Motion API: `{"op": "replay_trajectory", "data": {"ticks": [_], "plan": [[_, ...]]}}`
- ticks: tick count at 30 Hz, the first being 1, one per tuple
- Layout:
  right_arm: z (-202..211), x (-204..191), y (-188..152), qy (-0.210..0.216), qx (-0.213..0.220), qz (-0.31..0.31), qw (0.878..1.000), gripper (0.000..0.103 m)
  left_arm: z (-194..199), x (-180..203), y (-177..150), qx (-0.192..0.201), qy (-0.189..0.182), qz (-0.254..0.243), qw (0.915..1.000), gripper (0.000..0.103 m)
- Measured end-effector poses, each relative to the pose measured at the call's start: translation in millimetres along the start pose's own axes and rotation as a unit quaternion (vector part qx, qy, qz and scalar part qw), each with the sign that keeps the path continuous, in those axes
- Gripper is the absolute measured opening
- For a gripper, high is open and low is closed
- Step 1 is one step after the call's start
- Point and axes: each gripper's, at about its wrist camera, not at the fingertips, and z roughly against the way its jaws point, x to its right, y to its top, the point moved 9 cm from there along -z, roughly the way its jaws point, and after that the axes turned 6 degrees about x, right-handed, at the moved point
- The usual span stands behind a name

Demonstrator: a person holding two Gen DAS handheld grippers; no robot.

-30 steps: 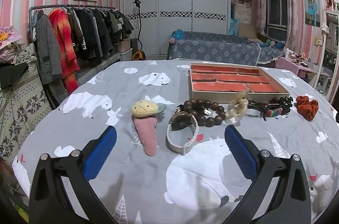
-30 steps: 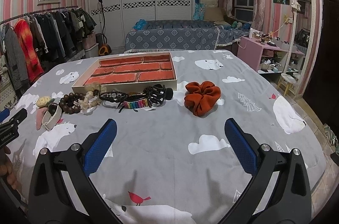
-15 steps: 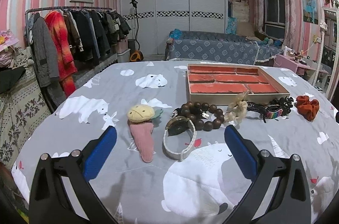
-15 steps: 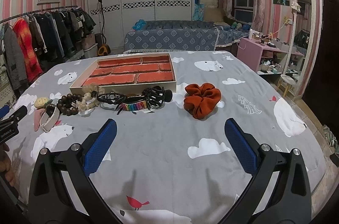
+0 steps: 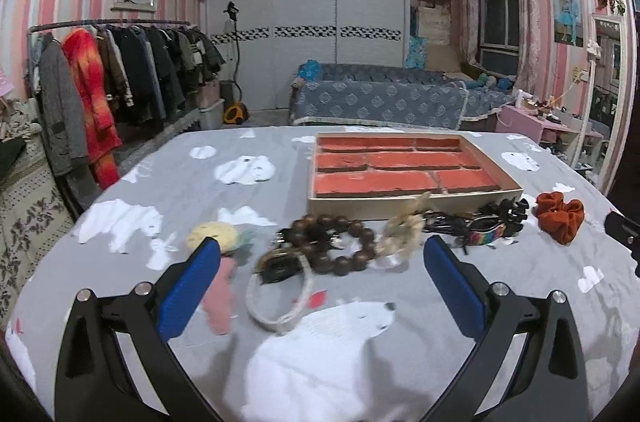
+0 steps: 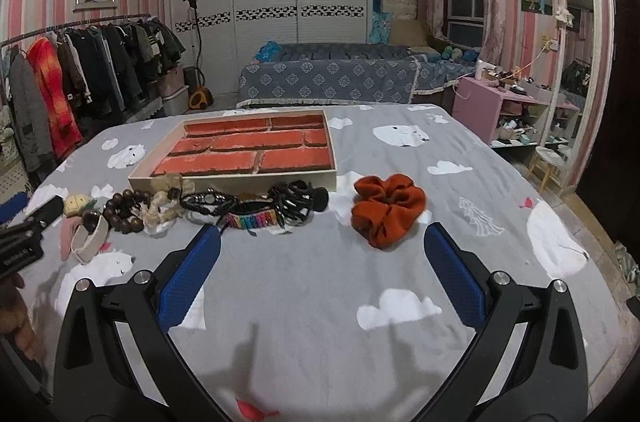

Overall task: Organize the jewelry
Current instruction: 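Grasp the cream bracelet with the left tool while the right tool grasps the black claw clip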

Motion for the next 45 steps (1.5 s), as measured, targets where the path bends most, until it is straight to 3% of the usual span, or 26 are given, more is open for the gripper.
{"op": "replay_trajectory", "data": {"ticks": [9, 12, 27, 32, 34, 37, 38, 41, 45], "plan": [[-34.0, 3.4, 17.2, 0.011, -0.002, 0.002, 1.0, 0.098, -39.8, 42.3, -5.0, -0.024, -0.022, -0.015, 0.9994, 0.099], [-53.2, 2.3, 14.2, 0.022, -0.023, -0.007, 0.999, 0.097, -57.1, 51.2, -12.8, -0.043, -0.029, -0.013, 0.9985, 0.099], [-119.8, -14.4, -4.7, 0.018, -0.079, -0.007, 0.997, 0.087, -107.7, 54.4, -21.0, -0.083, -0.027, -0.012, 0.9961, 0.098], [-134.6, -8.0, -6.9, 0.006, -0.094, -0.014, 0.995, 0.085, -127.2, 56.5, -24.4, -0.111, -0.02, -0.022, 0.9933, 0.079], [-140.2, -5.9, -8.3, 0.004, -0.101, -0.017, 0.995, 0.084, -135.4, 58.0, -29.5, -0.131, -0.029, -0.018, 0.9908, 0.063], [-146.1, -4.7, -8.9, 0.002, -0.106, -0.017, 0.994, 0.084, -142.9, 61.9, -34.1, -0.149, -0.051, -0.015, 0.9875, 0.048], [-148.4, -4.5, -9.6, 0.001, -0.108, -0.018, 0.994, 0.084, -143.8, 62.1, -33.8, -0.147, -0.051, -0.016, 0.9877, 0.046], [-156.3, -4.9, -12.8, -0.002, -0.118, -0.021, 0.993, 0.084, -146.7, 63.0, -29.4, -0.141, -0.056, -0.014, 0.9884, 0.027], [-167.0, -6.8, -18.0, -0.012, -0.134, -0.019, 0.991, 0.077, -151.8, 60.8, -27.4, -0.144, -0.062, -0.003, 0.9877, 0.015]]}}
